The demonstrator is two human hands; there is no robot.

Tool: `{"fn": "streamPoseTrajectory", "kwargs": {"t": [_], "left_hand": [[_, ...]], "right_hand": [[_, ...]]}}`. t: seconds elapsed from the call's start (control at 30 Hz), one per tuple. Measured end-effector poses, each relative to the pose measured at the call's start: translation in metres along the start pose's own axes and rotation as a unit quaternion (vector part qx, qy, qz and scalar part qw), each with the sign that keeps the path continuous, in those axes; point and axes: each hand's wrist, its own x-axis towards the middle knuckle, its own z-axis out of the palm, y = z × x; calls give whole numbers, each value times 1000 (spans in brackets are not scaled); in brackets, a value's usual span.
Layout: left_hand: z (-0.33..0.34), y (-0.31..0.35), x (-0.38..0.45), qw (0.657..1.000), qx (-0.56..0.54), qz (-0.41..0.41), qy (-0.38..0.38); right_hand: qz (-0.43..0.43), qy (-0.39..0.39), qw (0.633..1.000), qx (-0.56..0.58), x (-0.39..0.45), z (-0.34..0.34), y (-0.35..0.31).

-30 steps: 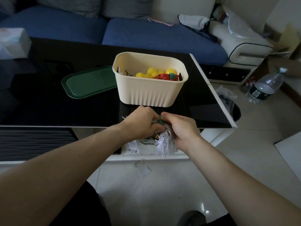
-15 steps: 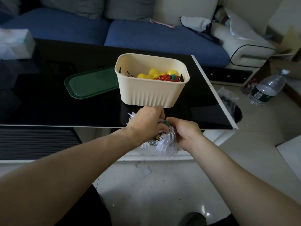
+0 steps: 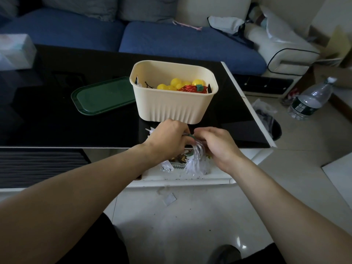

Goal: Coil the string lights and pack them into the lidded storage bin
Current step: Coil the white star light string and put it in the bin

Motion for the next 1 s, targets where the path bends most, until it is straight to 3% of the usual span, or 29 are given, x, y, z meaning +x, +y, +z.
{"fn": "streamPoseTrajectory", "kwargs": {"t": [0.1,0.2,0.4,0.5,0.63,0.8,1.0], "left_hand": [[-3,-3,1,995,-34,-84,-37],[-4,-6,3,981,-75,-158,-82],[-3,-6,2,946,-146,-270,-106],[-5,-4,1,932,-183,-292,-109],[-8,-5,1,919,-218,-311,-103],[-10,-5,-2,919,-241,-292,-112],[-16,-6,-5,923,-233,-278,-133]], "right_hand": [[-111,-37,989,-95,-3,-8,3],[-203,-87,951,-218,-4,-15,10],[-264,-135,879,-372,-7,-14,7],[-284,-107,857,-417,-5,-7,11],[-341,-84,849,-395,-4,-3,11],[-402,-69,802,-437,-10,3,4],[-387,-55,816,-427,-10,11,2]]}}
